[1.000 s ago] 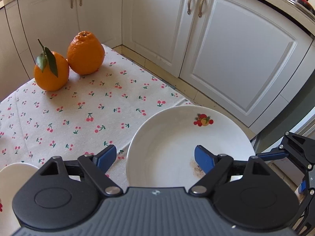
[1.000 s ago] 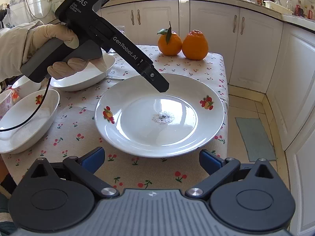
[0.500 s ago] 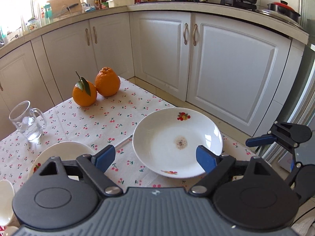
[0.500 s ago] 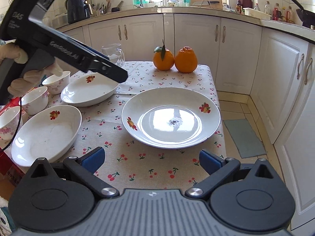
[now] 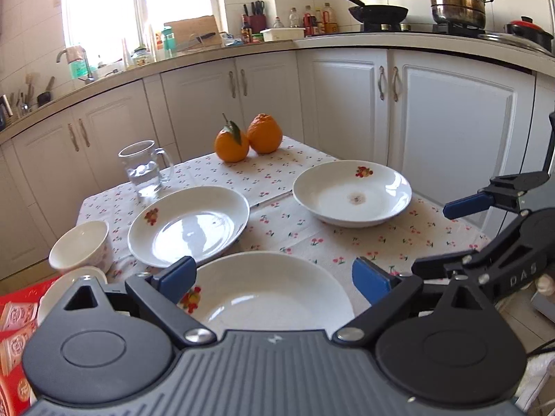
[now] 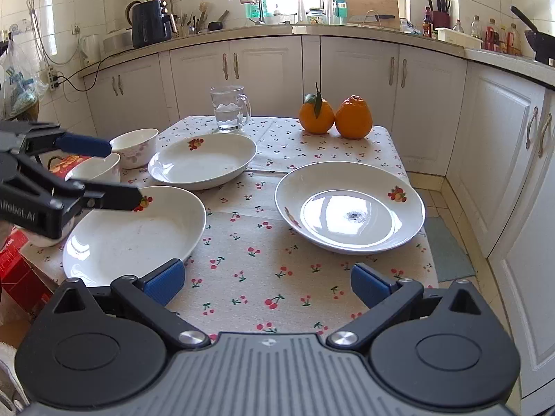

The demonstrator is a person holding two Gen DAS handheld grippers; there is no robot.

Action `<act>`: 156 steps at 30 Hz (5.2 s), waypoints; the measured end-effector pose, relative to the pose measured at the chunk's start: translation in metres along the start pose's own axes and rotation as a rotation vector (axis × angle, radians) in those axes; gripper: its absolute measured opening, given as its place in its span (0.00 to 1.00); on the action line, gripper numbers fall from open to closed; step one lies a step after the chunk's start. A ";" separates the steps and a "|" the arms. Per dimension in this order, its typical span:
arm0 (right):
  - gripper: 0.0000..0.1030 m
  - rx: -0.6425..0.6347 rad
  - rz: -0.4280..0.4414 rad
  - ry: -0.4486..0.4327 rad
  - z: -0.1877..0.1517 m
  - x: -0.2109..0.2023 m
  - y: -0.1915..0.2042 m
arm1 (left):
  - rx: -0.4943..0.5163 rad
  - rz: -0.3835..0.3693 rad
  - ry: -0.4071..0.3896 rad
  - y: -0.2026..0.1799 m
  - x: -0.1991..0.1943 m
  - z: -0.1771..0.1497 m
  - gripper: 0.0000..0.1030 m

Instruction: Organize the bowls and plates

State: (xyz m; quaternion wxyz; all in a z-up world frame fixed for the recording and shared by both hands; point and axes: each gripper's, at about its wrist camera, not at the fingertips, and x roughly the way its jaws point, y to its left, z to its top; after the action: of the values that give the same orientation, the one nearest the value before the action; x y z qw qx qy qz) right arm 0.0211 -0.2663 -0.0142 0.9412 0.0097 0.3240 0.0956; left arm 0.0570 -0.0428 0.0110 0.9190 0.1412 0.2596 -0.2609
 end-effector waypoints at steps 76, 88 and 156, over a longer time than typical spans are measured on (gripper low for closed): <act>0.83 -0.250 0.494 0.453 0.088 0.182 0.061 | -0.121 -0.078 0.169 0.035 0.027 -0.083 0.92; 0.83 -0.314 0.544 0.494 0.100 0.197 0.068 | -0.127 -0.074 0.164 0.037 0.025 -0.084 0.85; 0.85 -0.082 0.302 0.306 0.120 0.138 -0.138 | 0.123 -0.350 0.172 -0.044 0.156 0.031 0.84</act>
State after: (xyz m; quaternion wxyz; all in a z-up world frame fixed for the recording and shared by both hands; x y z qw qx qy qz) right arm 0.2251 -0.3711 -0.0141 0.8556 0.0052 0.4538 0.2490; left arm 0.1595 -0.1545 -0.0550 0.8237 0.1717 0.3411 -0.4191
